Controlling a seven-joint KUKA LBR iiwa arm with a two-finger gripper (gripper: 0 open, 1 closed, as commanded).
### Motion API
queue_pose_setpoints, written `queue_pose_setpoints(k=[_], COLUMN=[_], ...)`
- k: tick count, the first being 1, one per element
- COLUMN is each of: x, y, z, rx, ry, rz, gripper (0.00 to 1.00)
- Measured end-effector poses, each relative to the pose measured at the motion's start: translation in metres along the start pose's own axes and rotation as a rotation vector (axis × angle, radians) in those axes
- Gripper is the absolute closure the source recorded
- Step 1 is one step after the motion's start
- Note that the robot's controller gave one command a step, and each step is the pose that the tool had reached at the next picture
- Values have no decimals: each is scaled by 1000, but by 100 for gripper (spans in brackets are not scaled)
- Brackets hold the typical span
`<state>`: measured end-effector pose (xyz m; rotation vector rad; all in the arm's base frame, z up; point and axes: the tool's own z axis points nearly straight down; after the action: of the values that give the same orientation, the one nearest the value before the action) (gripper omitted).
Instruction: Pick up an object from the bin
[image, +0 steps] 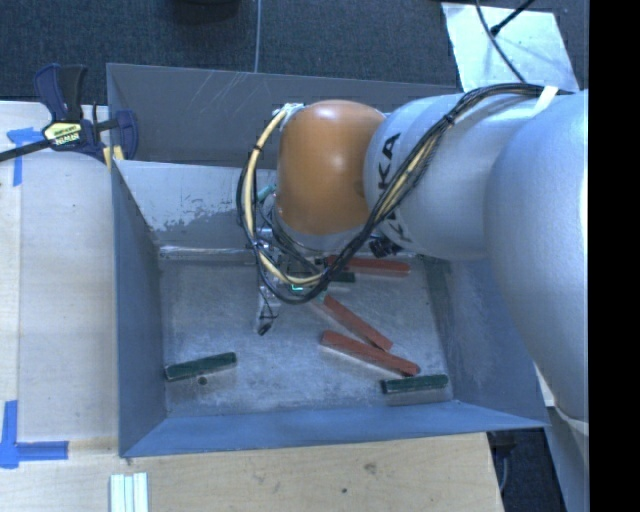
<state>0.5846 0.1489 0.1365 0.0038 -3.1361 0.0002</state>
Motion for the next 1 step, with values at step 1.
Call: queue_pose_setpoints(k=[1], x=[62], y=[60], z=[70], rx=[-1], ry=[1], rz=[-104], gripper=[0])
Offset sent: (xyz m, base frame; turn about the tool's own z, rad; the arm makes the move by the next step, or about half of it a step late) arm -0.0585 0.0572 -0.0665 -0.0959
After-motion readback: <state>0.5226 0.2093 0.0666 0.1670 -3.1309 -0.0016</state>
